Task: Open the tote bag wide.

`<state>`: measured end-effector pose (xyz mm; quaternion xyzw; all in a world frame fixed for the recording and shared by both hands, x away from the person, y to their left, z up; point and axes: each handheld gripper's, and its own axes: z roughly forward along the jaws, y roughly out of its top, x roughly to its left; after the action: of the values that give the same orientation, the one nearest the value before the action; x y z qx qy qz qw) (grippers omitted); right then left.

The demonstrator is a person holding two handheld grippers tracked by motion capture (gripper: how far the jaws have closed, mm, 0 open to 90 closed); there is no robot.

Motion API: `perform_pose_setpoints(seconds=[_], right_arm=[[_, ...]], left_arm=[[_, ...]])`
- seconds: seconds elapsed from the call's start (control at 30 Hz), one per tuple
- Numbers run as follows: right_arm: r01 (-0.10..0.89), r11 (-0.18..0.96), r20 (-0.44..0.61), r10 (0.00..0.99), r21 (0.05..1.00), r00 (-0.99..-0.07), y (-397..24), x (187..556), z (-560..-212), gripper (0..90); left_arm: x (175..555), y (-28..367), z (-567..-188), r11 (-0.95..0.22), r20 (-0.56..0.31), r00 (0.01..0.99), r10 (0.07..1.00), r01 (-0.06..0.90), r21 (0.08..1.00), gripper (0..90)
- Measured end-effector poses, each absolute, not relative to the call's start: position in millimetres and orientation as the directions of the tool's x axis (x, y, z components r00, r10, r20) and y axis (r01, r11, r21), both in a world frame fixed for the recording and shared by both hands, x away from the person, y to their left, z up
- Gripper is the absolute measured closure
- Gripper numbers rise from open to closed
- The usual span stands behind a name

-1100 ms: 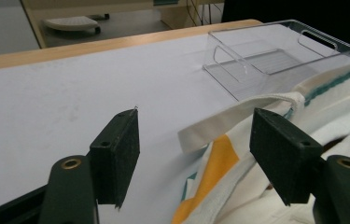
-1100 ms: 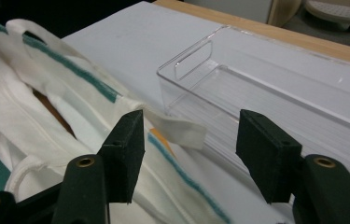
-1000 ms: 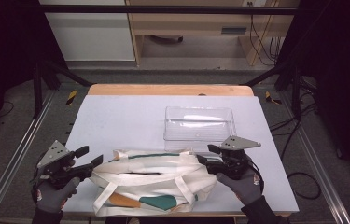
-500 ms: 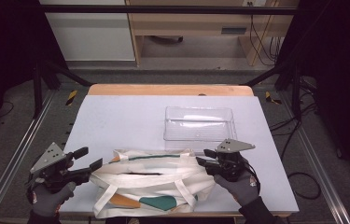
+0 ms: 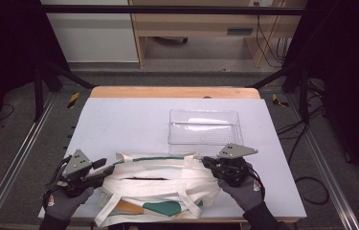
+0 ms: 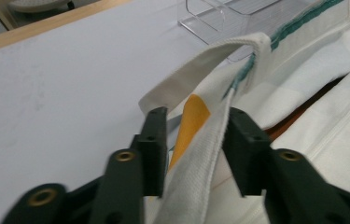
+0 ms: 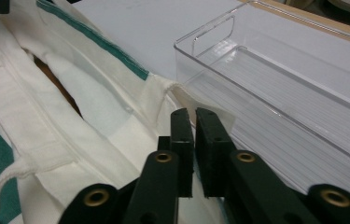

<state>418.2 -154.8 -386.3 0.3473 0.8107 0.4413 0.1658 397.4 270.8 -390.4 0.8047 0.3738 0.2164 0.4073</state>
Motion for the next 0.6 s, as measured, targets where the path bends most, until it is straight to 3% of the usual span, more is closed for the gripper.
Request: perform_pose_setpoints(seconds=[0.1, 0.23, 0.47, 0.6], right_arm=[[0.422, 0.372, 0.04, 0.709, 0.827, -0.704, -153.7, 420.8, -386.3, 89.0], [0.433, 0.361, 0.038, 0.731, 0.826, -0.682, -153.8, 425.5, -387.4, 89.3], [0.428, 0.351, 0.005, 0.769, 0.833, -0.64, -148.2, 428.3, -386.0, 88.0], [0.41, 0.331, 0.019, 0.759, 0.85, -0.651, -149.1, 425.6, -382.1, 77.3]], left_arm=[[399.9, 269.8, -392.0, -0.392, 0.031, 0.626, 0.779, 0.448, 0.803, 75.0], [403.5, 269.7, -393.4, -0.376, 0.006, 0.618, 0.786, 0.471, 0.798, 83.2], [412.4, 270.0, -392.5, -0.297, -0.069, 0.581, 0.811, 0.511, 0.807, 86.4], [415.5, 268.8, -397.6, -0.28, -0.079, 0.56, 0.825, 0.525, 0.803, 86.7]])
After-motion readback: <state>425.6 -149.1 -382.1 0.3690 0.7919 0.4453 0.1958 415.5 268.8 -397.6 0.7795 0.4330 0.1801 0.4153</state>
